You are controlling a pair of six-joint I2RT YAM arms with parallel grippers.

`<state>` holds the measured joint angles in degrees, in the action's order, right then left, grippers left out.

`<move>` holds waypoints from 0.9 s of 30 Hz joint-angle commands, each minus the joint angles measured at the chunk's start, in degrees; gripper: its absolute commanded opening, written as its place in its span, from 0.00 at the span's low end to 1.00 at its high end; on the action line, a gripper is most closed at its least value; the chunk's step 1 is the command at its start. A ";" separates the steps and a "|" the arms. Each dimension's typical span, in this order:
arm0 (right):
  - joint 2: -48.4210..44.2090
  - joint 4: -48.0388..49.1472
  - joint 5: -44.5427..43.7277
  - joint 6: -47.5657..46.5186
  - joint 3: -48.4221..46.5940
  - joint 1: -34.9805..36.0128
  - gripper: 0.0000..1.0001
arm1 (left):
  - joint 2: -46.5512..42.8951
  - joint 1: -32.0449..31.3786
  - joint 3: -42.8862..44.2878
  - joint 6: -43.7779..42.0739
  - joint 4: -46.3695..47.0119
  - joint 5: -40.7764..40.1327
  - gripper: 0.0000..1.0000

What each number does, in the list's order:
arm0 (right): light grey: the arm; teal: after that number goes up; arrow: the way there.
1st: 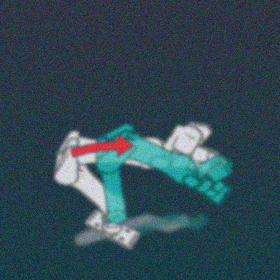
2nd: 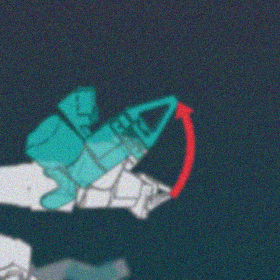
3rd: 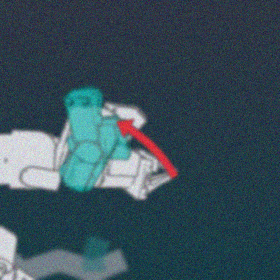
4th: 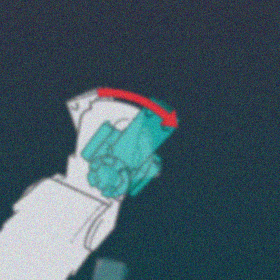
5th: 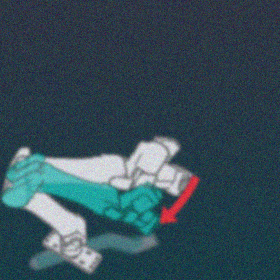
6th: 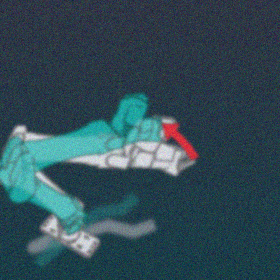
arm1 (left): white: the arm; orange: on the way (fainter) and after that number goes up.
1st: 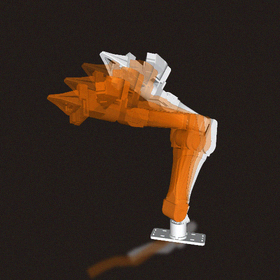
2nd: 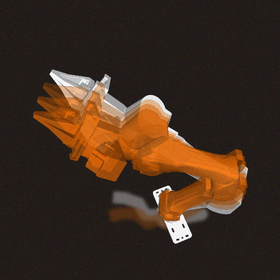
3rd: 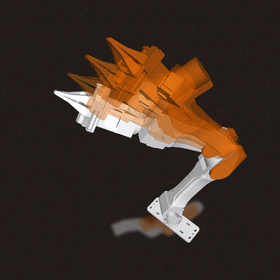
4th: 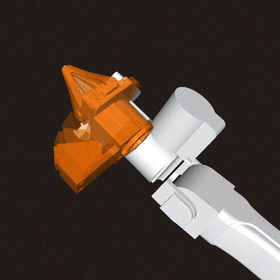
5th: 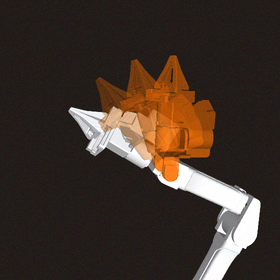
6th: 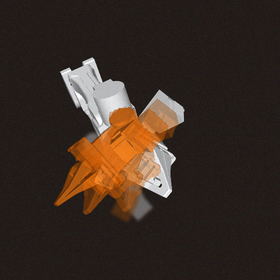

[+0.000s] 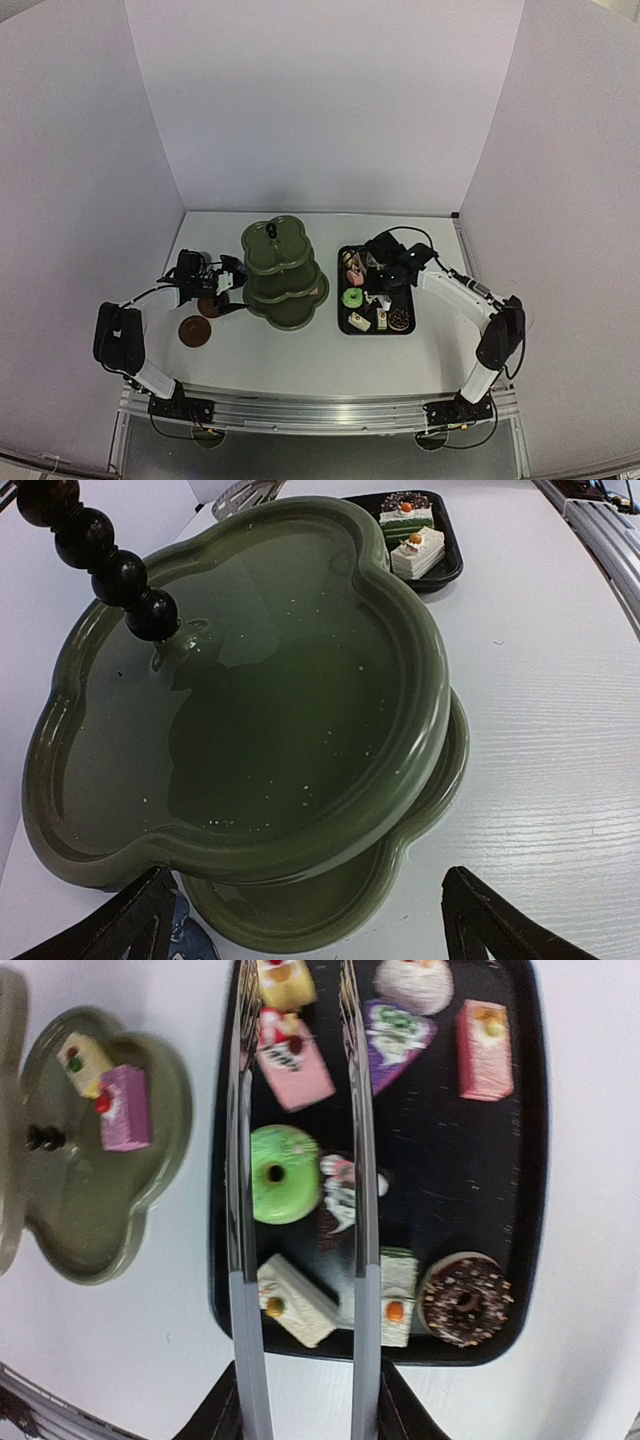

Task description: Serve the afternoon tea

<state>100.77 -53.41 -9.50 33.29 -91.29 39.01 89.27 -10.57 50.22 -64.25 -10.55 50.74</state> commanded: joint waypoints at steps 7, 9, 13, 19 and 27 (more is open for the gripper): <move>-7.78 -5.17 -3.07 4.51 9.17 -8.73 0.37 | -1.30 -0.16 0.28 -0.47 -0.90 0.62 0.93; -7.18 -4.91 -2.59 3.93 9.75 -9.35 0.37 | -1.38 -0.26 0.24 -0.47 -0.93 0.51 0.93; -5.01 -4.13 -1.47 2.04 9.10 -9.45 0.38 | -1.29 -0.25 0.10 -0.58 -0.84 0.54 0.93; -3.68 -3.21 -0.65 0.58 8.97 -9.52 0.38 | -1.68 -0.20 -0.13 -0.61 -0.83 0.47 0.93; -2.50 -2.38 -1.36 -0.97 9.49 -10.35 0.40 | -1.54 -0.18 0.04 -0.45 -0.97 0.58 0.93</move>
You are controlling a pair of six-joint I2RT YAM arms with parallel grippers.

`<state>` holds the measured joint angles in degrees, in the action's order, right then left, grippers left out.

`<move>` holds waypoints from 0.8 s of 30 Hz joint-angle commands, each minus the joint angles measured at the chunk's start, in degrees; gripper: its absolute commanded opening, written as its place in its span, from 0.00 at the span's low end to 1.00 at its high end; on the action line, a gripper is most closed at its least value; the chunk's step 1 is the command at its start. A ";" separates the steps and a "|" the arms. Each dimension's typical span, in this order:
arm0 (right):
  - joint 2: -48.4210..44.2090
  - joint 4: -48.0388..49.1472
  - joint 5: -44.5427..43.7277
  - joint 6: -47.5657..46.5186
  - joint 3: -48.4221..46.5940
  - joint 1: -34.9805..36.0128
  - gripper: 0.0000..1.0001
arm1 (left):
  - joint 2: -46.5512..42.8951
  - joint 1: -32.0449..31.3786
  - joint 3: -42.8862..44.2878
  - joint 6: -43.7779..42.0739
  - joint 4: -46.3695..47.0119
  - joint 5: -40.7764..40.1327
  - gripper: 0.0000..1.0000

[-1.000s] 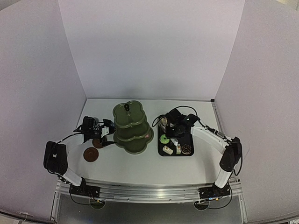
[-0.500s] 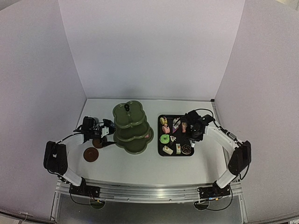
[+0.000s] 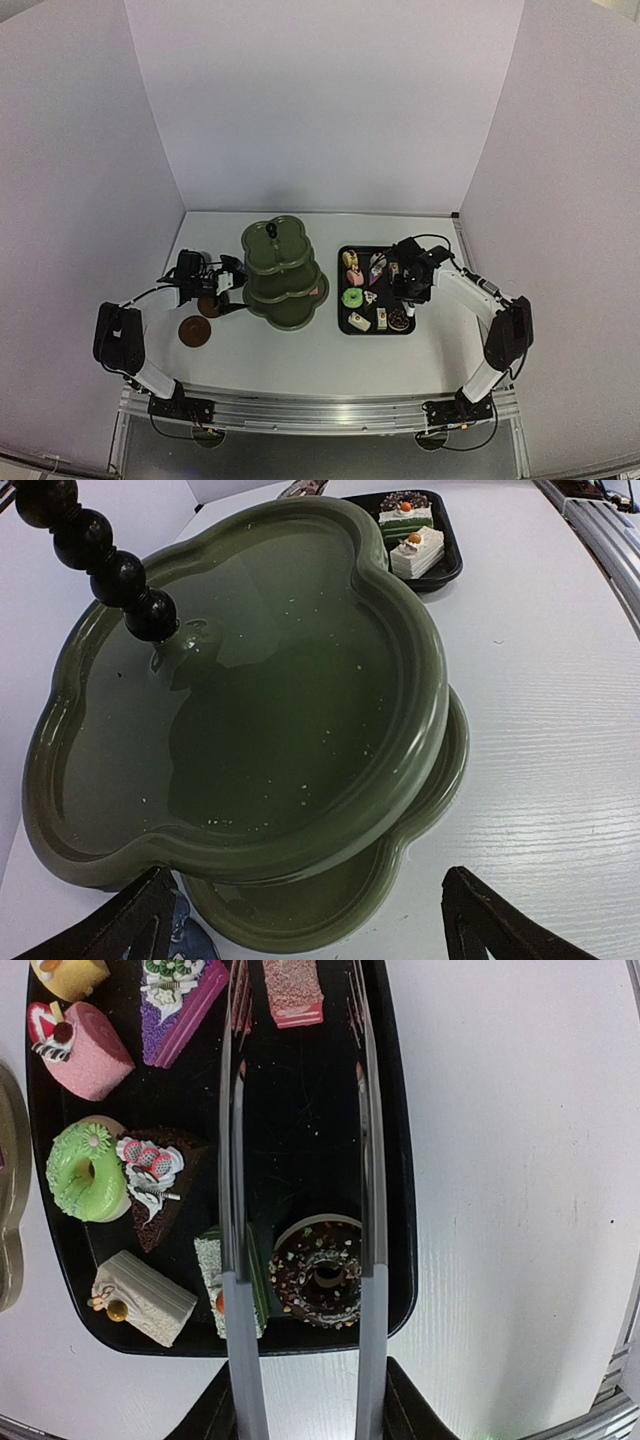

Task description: Serve the afternoon tea

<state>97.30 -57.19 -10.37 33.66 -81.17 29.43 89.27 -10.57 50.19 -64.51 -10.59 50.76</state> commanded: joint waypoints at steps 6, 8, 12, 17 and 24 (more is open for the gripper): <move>3.52 3.37 0.84 -3.81 -1.17 -0.97 0.33 | -1.04 -0.17 0.69 0.16 -0.80 0.72 0.93; 3.95 3.55 0.73 -4.08 -1.55 -1.02 0.25 | -1.14 -0.22 0.68 0.12 -0.84 0.66 0.93; 2.92 3.41 -0.62 -3.98 -1.10 -1.09 0.07 | -1.52 -0.22 0.31 0.16 -0.89 0.35 0.93; -1.04 2.42 -3.53 -3.80 0.09 -1.05 0.00 | -2.90 -0.19 -0.20 1.61 -1.46 -0.69 0.93; -7.07 -0.80 -5.55 -6.86 -4.28 -0.44 0.00 | -7.76 -0.22 -1.54 8.03 -4.44 -4.97 0.92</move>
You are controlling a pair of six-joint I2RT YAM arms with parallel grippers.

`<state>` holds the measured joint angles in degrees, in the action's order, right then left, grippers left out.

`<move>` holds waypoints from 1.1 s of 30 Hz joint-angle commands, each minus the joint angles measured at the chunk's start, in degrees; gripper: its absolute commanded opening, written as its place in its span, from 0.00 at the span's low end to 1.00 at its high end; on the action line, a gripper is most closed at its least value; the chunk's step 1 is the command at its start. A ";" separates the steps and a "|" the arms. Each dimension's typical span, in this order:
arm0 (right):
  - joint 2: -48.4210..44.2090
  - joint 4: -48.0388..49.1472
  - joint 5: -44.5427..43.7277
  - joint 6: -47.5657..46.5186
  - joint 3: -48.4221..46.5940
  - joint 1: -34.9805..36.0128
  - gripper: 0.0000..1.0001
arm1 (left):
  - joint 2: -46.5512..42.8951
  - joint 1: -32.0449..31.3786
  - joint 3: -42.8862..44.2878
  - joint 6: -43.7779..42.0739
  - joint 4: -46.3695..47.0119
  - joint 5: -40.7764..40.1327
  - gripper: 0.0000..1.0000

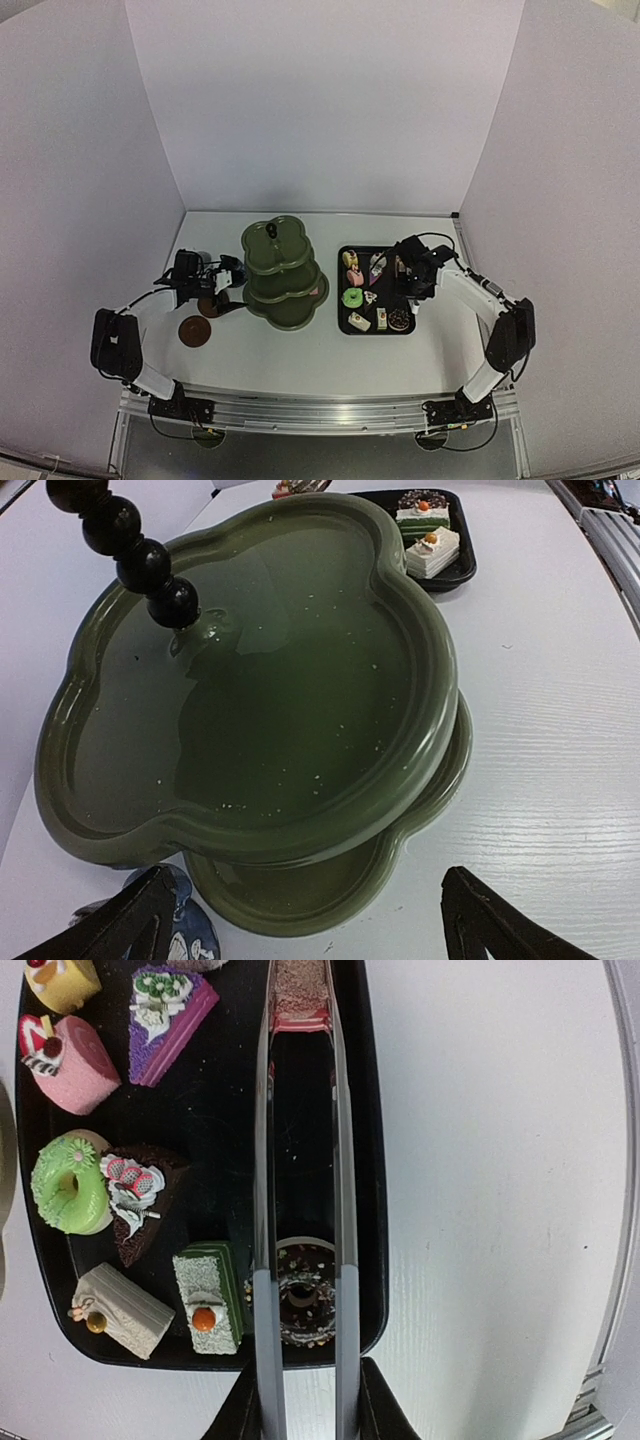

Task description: Serve the afternoon tea

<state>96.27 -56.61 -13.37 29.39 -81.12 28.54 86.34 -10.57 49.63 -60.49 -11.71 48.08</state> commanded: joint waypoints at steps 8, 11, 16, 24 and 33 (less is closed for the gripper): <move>-9.89 -5.33 -0.22 -5.78 -5.51 11.89 0.00 | -14.24 -0.20 -3.57 10.00 -10.23 -6.78 0.93; -10.84 -7.54 1.11 -2.34 -4.71 16.73 0.00 | -17.85 -0.19 -5.00 15.80 -10.20 -7.93 0.93; -13.41 -9.18 0.62 2.73 -4.18 25.52 0.00 | -25.83 -0.16 -9.09 24.64 -7.96 -9.97 0.93; -7.71 -8.30 3.19 1.73 -5.37 36.02 0.00 | -35.88 -0.17 -12.91 32.57 -9.11 -11.74 0.94; 4.33 -1.34 2.18 -4.12 -14.16 37.19 0.00 | -39.77 -0.18 -14.58 34.68 -8.14 -13.44 0.94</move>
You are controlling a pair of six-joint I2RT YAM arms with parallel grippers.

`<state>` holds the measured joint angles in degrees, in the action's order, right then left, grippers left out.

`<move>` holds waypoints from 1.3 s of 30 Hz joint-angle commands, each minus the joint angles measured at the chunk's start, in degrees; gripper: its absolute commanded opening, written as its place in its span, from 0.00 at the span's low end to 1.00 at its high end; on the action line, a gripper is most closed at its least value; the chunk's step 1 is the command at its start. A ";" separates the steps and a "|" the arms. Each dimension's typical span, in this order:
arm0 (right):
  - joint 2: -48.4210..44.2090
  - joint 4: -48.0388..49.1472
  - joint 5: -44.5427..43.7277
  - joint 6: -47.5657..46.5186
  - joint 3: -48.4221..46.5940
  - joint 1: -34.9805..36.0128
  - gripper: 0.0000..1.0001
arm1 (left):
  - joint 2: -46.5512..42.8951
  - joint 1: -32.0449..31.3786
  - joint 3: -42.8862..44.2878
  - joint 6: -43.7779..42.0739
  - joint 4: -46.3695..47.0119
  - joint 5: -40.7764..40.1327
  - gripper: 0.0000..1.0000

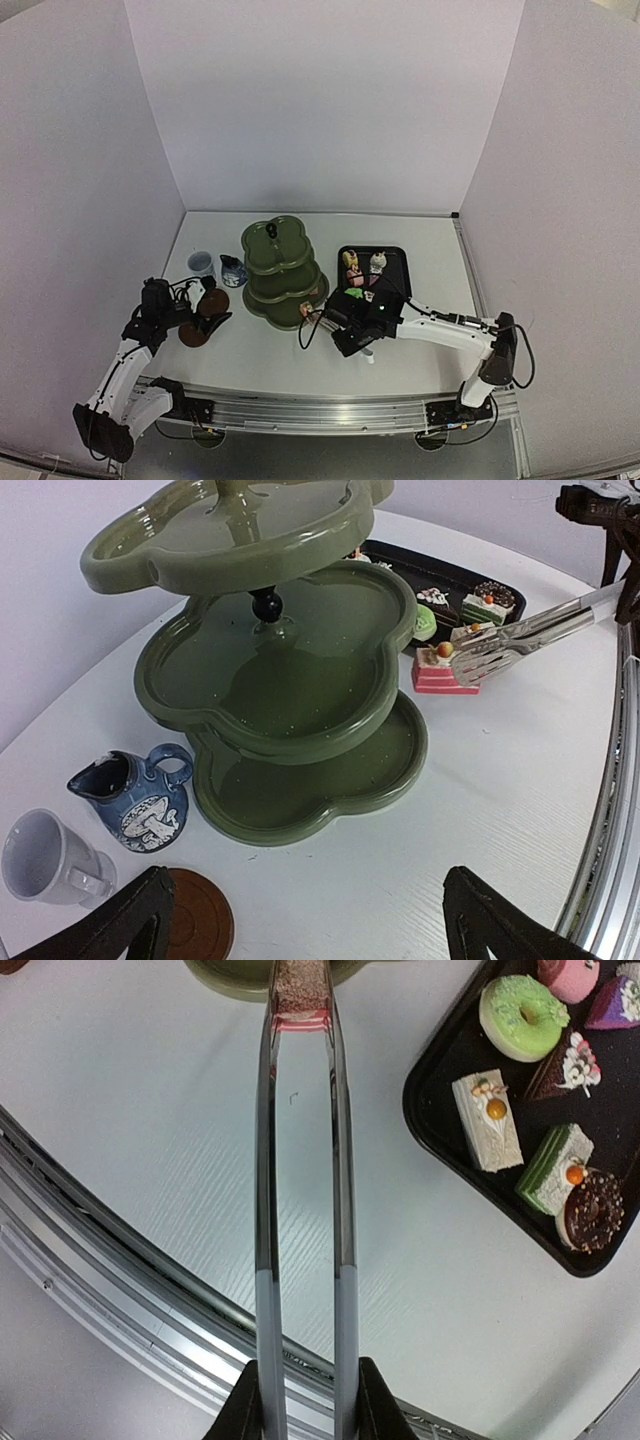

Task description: Serve the afternoon tea

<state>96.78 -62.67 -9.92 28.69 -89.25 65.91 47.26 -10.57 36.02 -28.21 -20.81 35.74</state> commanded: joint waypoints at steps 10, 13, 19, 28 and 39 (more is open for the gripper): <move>12.93 5.45 -4.26 -4.22 -11.31 -2.98 0.00 | -0.33 -0.20 -2.39 -0.07 1.57 -1.17 0.94; 13.93 6.10 -4.00 -4.27 -10.98 -4.03 0.00 | -0.28 -0.22 -2.59 -0.38 1.59 -1.21 0.94; 16.64 8.10 -3.44 -4.02 -11.99 -5.16 0.00 | 0.36 -0.17 -2.50 -1.44 1.09 -1.20 0.94; 17.84 10.05 -2.99 -3.03 -11.17 -5.75 0.07 | 0.03 -0.16 -3.37 -1.65 1.49 -1.52 0.94; 16.57 10.39 -2.33 -1.74 -10.15 -5.92 0.36 | -0.58 -0.22 -3.86 -0.87 1.22 -1.52 0.94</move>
<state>114.56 -53.53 -12.20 25.79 -98.64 60.24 47.31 -10.57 32.42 -29.12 -20.51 34.28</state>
